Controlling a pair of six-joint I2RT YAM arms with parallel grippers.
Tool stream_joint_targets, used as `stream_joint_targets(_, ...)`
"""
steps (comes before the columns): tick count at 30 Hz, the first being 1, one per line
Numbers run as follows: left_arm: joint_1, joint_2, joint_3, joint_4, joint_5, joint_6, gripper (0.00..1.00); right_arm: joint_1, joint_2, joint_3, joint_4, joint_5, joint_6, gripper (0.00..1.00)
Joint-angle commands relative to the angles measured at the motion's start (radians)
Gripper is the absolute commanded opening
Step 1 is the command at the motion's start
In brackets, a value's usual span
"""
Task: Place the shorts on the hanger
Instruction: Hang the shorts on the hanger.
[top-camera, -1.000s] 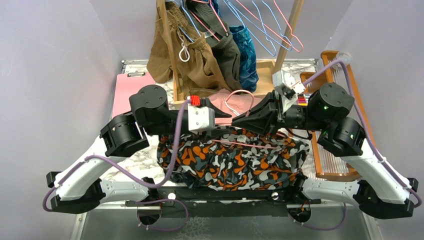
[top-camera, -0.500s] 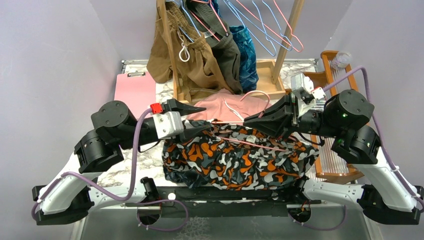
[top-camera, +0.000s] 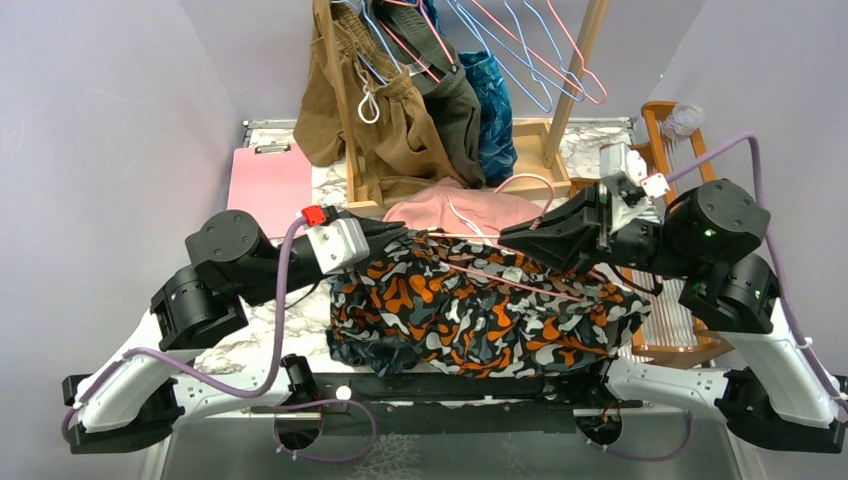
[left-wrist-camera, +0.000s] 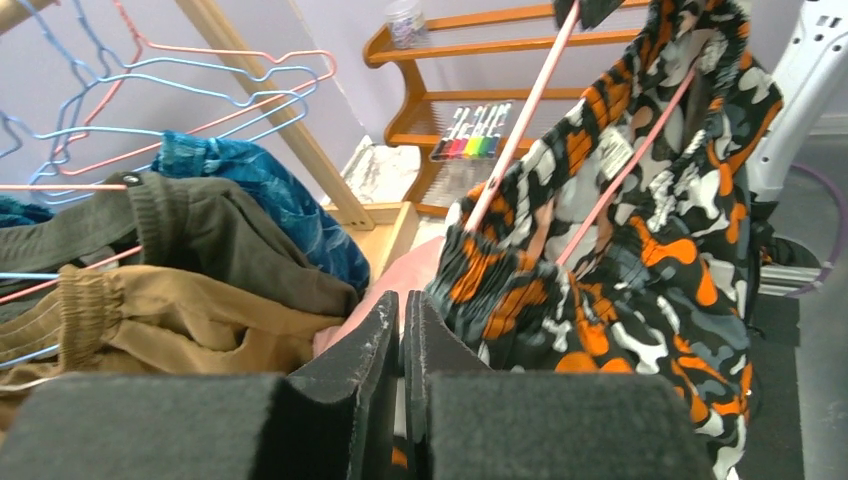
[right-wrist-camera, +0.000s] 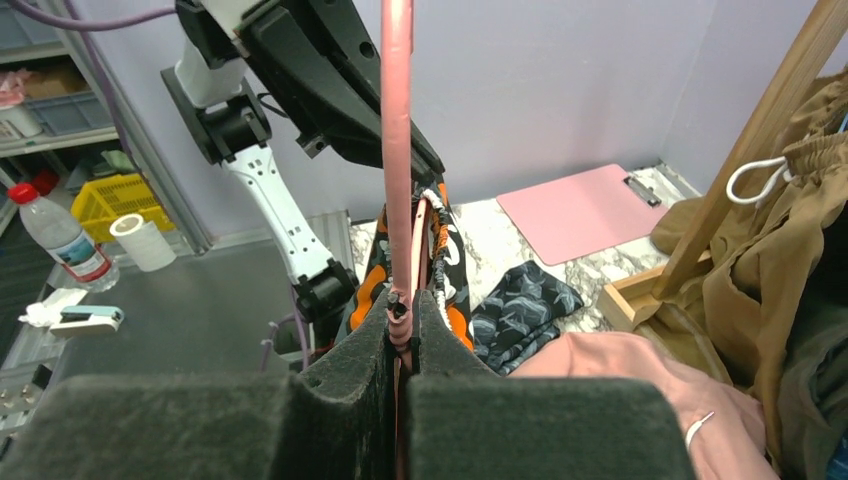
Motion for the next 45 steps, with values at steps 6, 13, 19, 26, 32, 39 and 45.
stream_joint_targets(6, -0.002, -0.047, 0.018, 0.002, -0.12, -0.006, 0.09, 0.001, -0.032, 0.055, 0.015, 0.032, -0.014, 0.01)
stream_joint_targets(13, -0.001, -0.048, 0.019, 0.001, -0.1, -0.014, 0.65, 0.001, -0.028, 0.069, 0.02, 0.022, -0.011, 0.01)
stream_joint_targets(19, -0.002, -0.068, -0.01, -0.001, -0.141, -0.014, 0.63, 0.001, -0.03, 0.079, 0.018, 0.021, -0.011, 0.01)
stream_joint_targets(26, -0.001, -0.13, -0.059, -0.038, -0.201, -0.03, 0.56, 0.001, -0.047, 0.082, 0.011, 0.034, -0.013, 0.01)
stream_joint_targets(32, -0.002, -0.171, -0.108, -0.056, -0.224, -0.046, 0.33, 0.001, -0.053, 0.073, 0.016, 0.033, -0.013, 0.01)
stream_joint_targets(39, -0.002, -0.183, -0.144, -0.057, -0.222, -0.05, 0.09, 0.001, -0.053, 0.065, 0.024, 0.03, -0.011, 0.01)
stream_joint_targets(45, -0.002, -0.195, -0.125, -0.055, -0.235, -0.06, 0.53, 0.001, -0.054, 0.06, 0.025, 0.031, -0.01, 0.01)
